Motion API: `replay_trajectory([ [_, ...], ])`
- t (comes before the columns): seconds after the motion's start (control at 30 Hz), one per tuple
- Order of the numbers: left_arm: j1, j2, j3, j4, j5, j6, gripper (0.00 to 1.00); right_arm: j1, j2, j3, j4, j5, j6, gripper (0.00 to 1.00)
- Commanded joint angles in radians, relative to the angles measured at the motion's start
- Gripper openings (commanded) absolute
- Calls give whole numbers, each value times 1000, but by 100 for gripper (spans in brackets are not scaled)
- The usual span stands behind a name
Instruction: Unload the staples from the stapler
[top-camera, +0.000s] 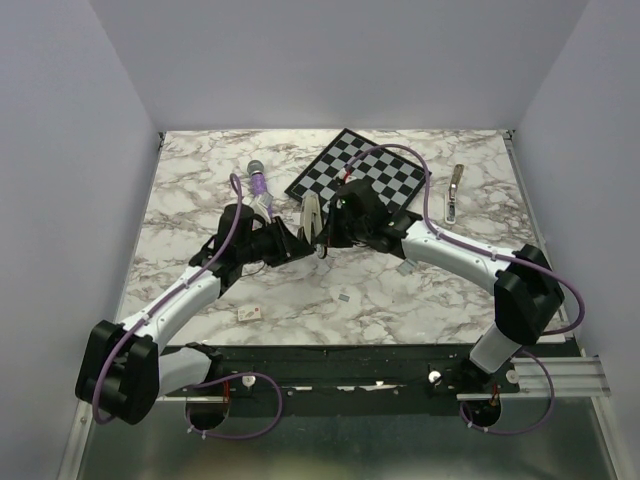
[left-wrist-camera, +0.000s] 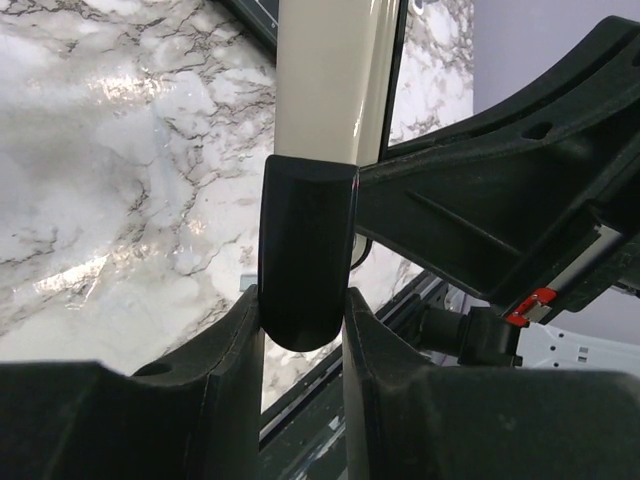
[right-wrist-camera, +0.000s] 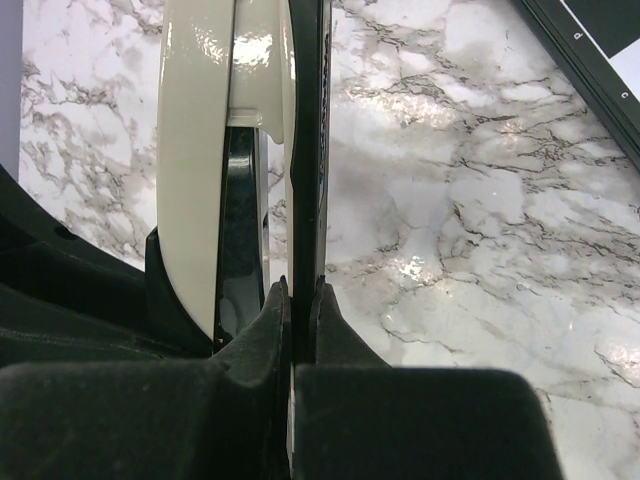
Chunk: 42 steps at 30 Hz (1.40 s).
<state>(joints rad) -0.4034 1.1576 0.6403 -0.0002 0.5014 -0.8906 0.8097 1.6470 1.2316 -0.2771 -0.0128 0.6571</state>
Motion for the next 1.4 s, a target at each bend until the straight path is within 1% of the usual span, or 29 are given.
replay_trajectory([
  [0.0,-8,-33,76,-99,-9,73,1,-6,-38,-21,73,-15,-36,1],
  [0.13,8,-35,169,-219,-70,159,0,-7,-62,-70,81,-38,-102,1],
  [0.27,38,-13,269,-326,-129,220,0,-7,-87,-121,111,-114,-192,1],
  [0.5,107,59,383,-369,-133,255,0,-7,-116,-168,113,-173,-252,1],
  [0.53,132,63,392,-374,-133,259,0,-7,-119,-175,111,-182,-264,1],
  [0.63,169,83,407,-356,-132,269,0,-7,-130,-204,111,-225,-301,1],
  [0.67,190,85,409,-331,-124,271,0,-7,-128,-208,113,-272,-322,1],
  [0.8,202,106,407,-239,-86,289,3,-7,-121,-211,99,-371,-335,1],
  [0.9,204,134,409,-213,-99,344,4,-7,-116,-211,89,-435,-346,1],
  [0.97,204,148,404,-199,-116,389,1,-7,-119,-215,84,-478,-361,1],
  [1.07,212,180,413,-173,-100,423,0,-7,-122,-215,62,-527,-398,1],
  [1.23,242,266,485,-181,-77,504,0,-7,-138,-222,-23,-605,-487,1],
  [1.37,253,347,561,-201,-21,548,0,-6,-174,-262,-74,-644,-553,1],
])
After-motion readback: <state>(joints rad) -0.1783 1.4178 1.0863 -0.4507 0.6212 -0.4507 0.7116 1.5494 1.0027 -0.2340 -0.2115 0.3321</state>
